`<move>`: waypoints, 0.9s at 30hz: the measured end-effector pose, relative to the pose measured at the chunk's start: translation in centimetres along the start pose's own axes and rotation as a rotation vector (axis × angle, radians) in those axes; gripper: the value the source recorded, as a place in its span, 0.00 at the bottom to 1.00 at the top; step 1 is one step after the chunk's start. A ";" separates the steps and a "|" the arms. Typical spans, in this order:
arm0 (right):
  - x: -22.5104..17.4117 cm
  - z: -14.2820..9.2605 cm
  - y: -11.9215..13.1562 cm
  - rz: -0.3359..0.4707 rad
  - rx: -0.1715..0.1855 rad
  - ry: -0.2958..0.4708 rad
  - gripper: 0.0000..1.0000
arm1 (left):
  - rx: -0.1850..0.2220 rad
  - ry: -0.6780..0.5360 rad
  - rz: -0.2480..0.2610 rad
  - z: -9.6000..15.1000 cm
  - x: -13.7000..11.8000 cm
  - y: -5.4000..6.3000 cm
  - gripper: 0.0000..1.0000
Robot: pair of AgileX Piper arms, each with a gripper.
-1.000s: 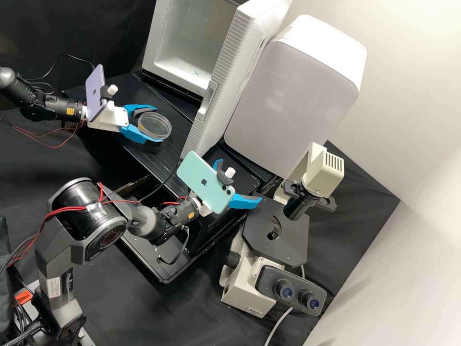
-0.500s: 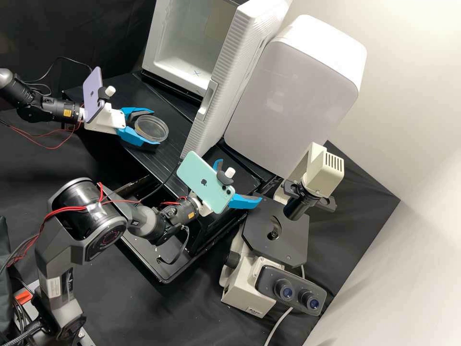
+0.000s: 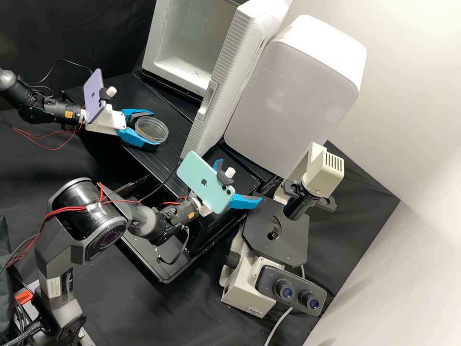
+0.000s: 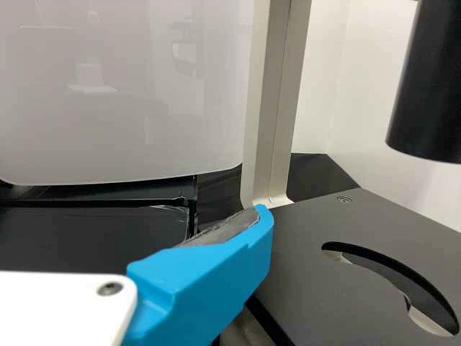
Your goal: Take the petri dish out of the incubator
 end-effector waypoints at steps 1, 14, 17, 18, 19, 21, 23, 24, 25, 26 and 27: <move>0.0 0.0 0.0 0.000 0.000 0.000 1.00 | 0.000 -0.002 0.004 0.0 0.0 0.0 1.00; 0.0 0.0 0.0 0.000 0.000 0.000 1.00 | 0.049 0.005 0.017 -0.1 0.0 0.1 1.00; 0.0 0.0 0.0 0.000 0.000 0.000 1.00 | 0.078 0.017 0.043 0.0 0.0 0.3 1.00; 0.0 0.0 0.0 0.000 0.000 0.000 1.00 | 0.083 0.025 0.055 0.0 0.1 0.3 1.00; 0.0 0.0 0.0 0.000 0.000 0.000 1.00 | 0.089 0.032 0.071 0.0 0.1 0.5 1.00; 0.0 0.0 0.0 0.000 0.000 0.000 1.00 | 0.112 0.041 0.099 0.1 0.1 0.6 1.00; 0.0 0.0 0.0 0.000 0.000 0.000 1.00 | 0.140 0.052 0.116 0.3 0.1 0.6 1.00; 0.0 0.0 0.0 0.000 0.000 0.000 1.00 | 0.151 0.058 0.124 0.3 0.1 0.7 1.00; 0.0 0.0 0.0 0.000 0.000 0.000 1.00 | 0.162 0.061 0.134 0.4 0.1 0.8 1.00; 0.0 0.0 0.0 0.000 0.000 0.000 1.00 | 0.169 0.061 0.143 0.5 0.1 0.8 1.00; 0.0 0.0 0.0 0.000 0.000 0.000 1.00 | 0.176 0.066 0.158 0.6 0.1 0.9 1.00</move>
